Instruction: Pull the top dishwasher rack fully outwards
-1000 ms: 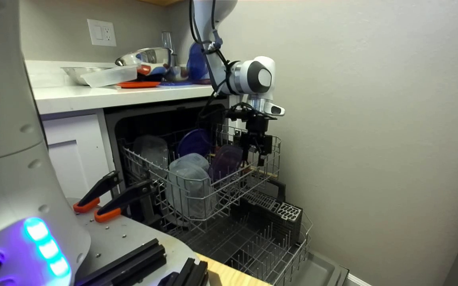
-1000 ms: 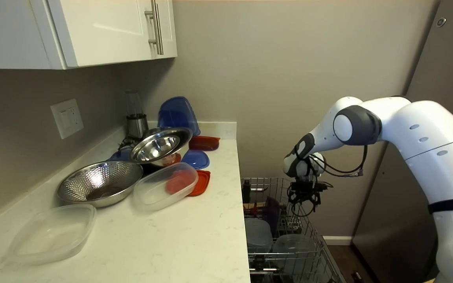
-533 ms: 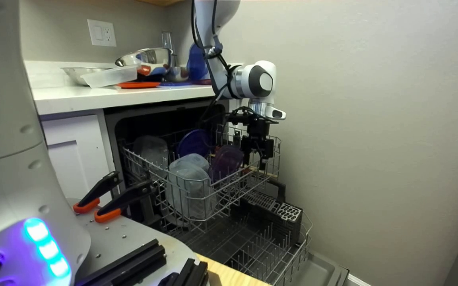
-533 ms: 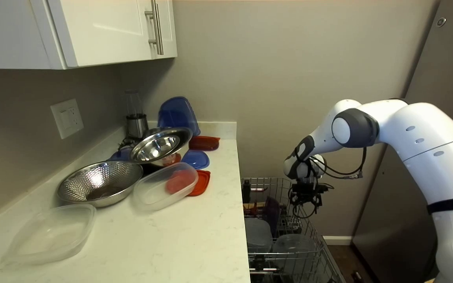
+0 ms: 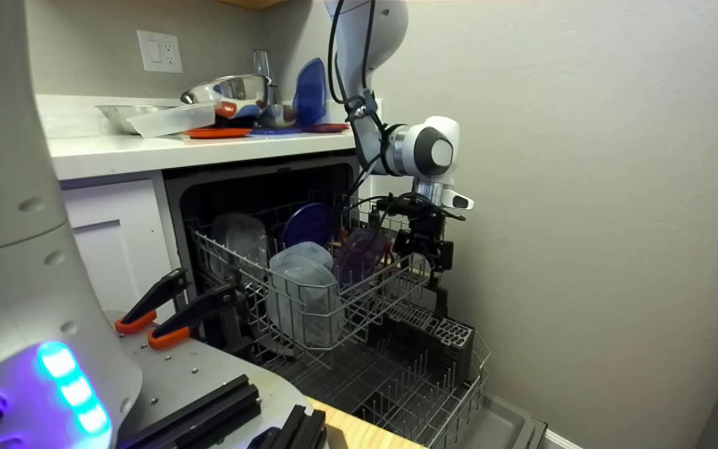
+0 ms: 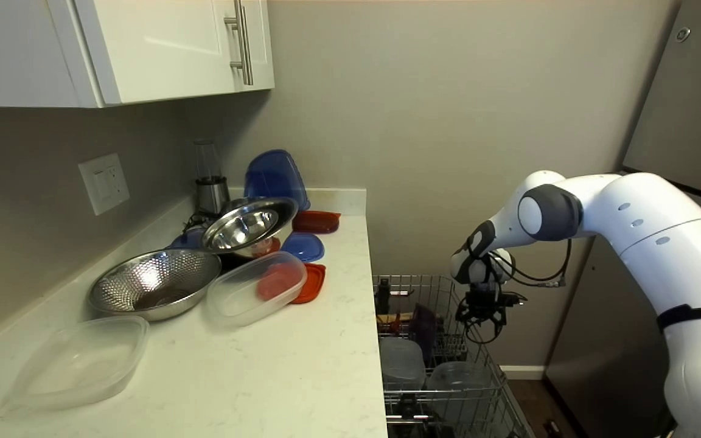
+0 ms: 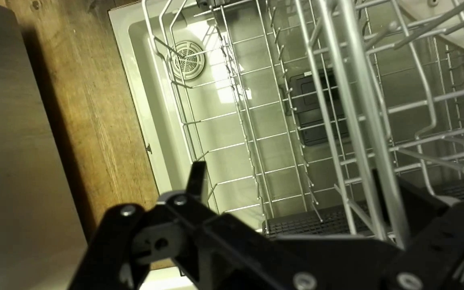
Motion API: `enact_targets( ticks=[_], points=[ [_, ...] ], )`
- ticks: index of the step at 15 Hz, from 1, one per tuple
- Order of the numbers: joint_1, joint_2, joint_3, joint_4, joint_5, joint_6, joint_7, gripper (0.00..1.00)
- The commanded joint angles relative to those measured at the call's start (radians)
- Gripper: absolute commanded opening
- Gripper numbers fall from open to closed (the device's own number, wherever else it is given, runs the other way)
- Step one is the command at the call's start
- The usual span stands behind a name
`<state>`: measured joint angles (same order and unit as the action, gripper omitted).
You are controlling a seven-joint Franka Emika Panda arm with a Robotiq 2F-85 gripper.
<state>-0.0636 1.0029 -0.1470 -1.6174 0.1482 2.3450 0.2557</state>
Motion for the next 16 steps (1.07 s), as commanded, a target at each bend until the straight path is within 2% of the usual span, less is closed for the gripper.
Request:
enact_targets(
  ticks=[1, 4, 8, 16],
  points=[
    [-0.100, 0.006, 0.019, 0.026, -0.003, -0.004, -0.108, 1.00],
    [-0.155, 0.009, 0.016, 0.048, -0.004, -0.019, -0.158, 1.00],
    [-0.193, 0.012, 0.014, 0.082, -0.011, -0.028, -0.188, 1.00],
    [-0.189, 0.041, 0.006, 0.127, -0.019, -0.022, -0.177, 1.00]
  ],
)
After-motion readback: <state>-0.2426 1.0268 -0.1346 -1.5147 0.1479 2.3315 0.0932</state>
